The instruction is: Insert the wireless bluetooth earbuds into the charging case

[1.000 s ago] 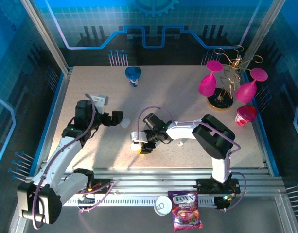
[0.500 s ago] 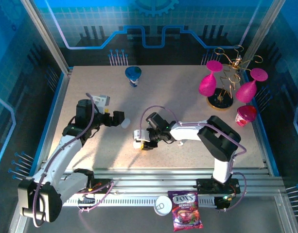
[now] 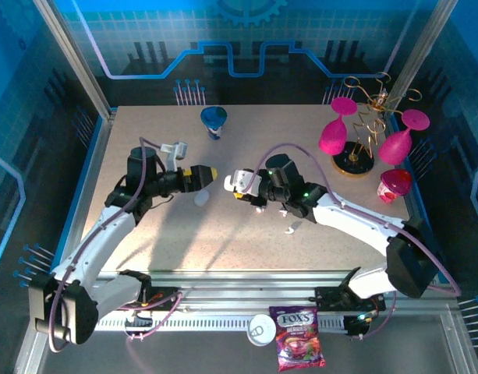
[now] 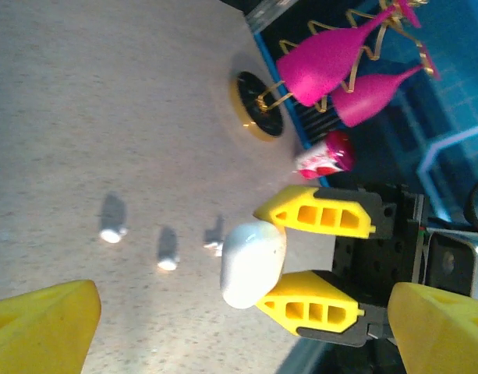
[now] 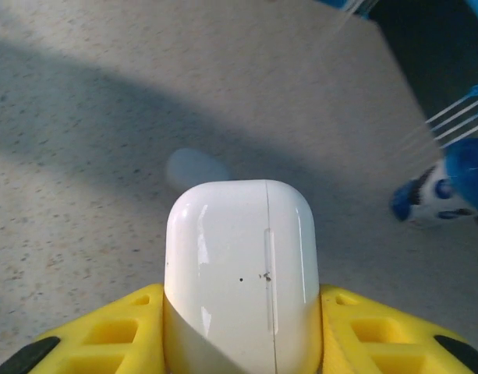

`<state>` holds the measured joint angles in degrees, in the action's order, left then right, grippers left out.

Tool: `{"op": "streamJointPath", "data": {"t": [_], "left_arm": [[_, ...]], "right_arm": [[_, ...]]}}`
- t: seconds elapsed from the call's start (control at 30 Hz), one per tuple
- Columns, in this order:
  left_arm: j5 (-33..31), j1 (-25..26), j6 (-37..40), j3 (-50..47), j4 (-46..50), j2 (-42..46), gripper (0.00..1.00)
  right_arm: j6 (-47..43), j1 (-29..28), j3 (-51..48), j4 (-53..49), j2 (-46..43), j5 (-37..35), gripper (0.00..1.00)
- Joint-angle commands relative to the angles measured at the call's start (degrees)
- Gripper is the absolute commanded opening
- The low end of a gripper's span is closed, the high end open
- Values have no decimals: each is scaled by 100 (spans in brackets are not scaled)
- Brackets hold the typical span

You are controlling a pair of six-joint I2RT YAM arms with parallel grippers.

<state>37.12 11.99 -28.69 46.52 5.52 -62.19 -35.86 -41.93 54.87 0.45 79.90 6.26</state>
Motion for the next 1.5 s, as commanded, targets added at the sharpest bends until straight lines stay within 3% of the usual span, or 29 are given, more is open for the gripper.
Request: {"op": "streamJointPath", "data": {"t": [0.0,0.6,0.8,0.97,1.03,1.1,1.13,1.3,1.47], "left_arm": [[544,321,-704,110,-629,-27,91],[761,807,-1174,131,-1572,-543,40],[813,862,-1190,72,-1723,-540,39],[864,867,-1248,7,-1895,-517,29],[883,865,-1286,-11,-1955,-504,35],[869,865,-1280,-19,-1978,-497,49],[886,867,-1280,-19,-1986,-491,48],[905,864,-1306,-55,-2070,-476,34],[933,866,-1416,-122,-2343,-465,26]], "right_arm": [[-82,52,311,-121,-294,-4,34],[242,55,530,-133,-622,697,32],[408,59,449,130,-650,559,30],[495,56,423,157,-655,560,30],[523,55,429,171,-638,501,30],[566,60,446,175,-631,403,29],[559,60,447,167,-630,398,29],[645,55,451,220,-625,288,29],[799,55,456,255,-622,179,25]]}}
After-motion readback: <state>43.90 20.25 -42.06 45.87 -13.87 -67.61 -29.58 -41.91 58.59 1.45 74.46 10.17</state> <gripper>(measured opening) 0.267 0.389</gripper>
